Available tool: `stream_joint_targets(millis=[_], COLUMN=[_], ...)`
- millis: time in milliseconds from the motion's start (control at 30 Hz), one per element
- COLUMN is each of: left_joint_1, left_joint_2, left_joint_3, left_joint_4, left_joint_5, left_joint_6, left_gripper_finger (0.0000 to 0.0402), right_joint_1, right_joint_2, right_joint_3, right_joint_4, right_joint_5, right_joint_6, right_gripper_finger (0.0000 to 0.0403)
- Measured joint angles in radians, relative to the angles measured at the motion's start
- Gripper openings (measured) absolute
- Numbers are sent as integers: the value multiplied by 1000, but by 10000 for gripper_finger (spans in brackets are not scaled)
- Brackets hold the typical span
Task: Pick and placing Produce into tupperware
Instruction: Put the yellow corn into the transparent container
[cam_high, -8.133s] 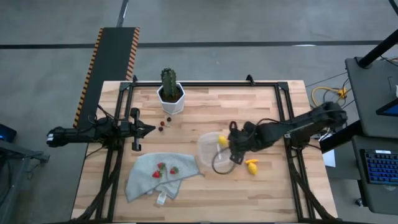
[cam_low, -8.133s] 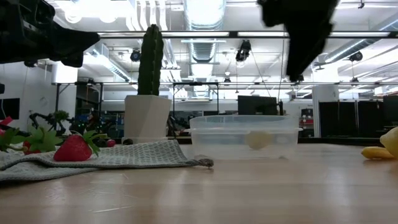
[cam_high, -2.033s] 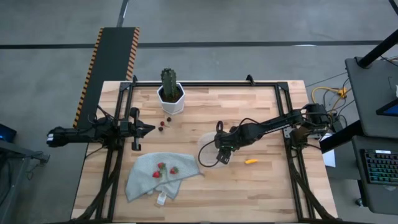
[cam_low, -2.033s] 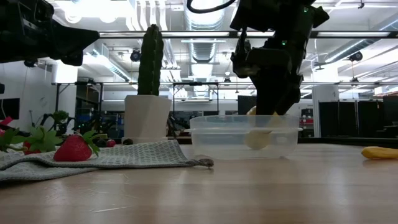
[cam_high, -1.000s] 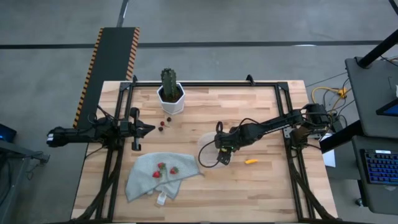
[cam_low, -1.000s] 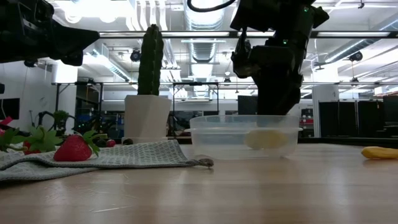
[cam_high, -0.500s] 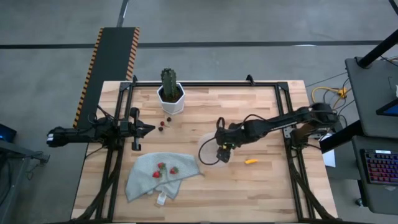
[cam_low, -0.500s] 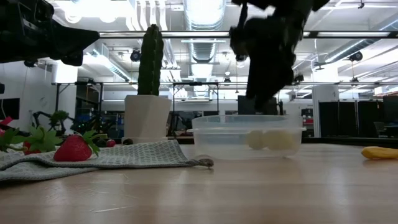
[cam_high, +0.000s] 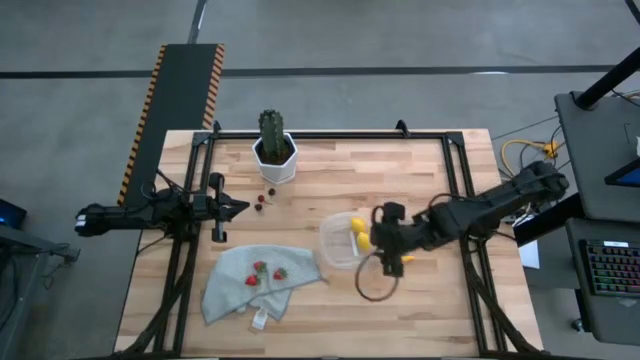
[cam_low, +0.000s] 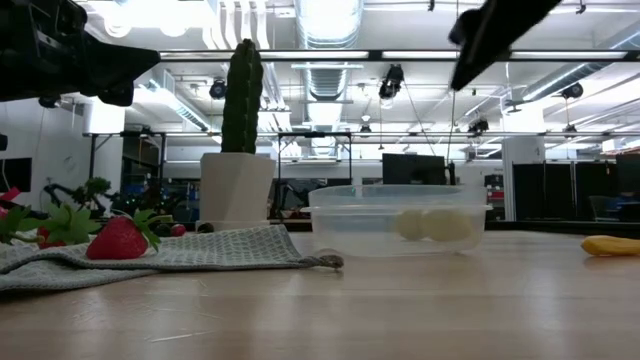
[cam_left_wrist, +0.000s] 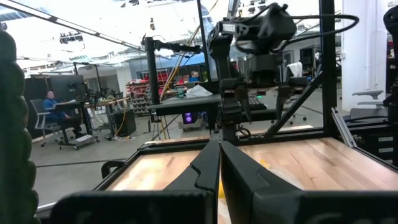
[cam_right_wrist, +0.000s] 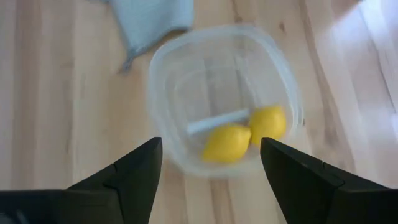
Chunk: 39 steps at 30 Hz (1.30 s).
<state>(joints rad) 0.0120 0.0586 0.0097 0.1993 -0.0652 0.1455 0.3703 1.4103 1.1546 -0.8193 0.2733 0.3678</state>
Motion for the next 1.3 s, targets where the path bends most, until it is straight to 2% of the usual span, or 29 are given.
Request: stream_joint_targets(millis=[267,467,633,833,1300], left_joint_1=[0,0,0,0,0], left_joint_2=[1,6,5,6,15], left_joint_3=[0,0,0,0,0], left_joint_4=[0,1,2,2,1], left_joint_5=[0,0,0,0,0], left_joint_6=[0,0,0,0,-2], left_gripper_finger=[0,0,0,0,0], right_joint_1=[141,166,173,182,181], right_joint_2=[-43,-20,0,23,33], right_joint_3=[-82,-173,-239,-315,-432], right_joint_4=[-103,-177,-167,-71,155], right_joint_5=[46,29,0,-43,-29], right_joint_6=[171,339,376,384,382], right_gripper_finger=[262,255,249,248,246])
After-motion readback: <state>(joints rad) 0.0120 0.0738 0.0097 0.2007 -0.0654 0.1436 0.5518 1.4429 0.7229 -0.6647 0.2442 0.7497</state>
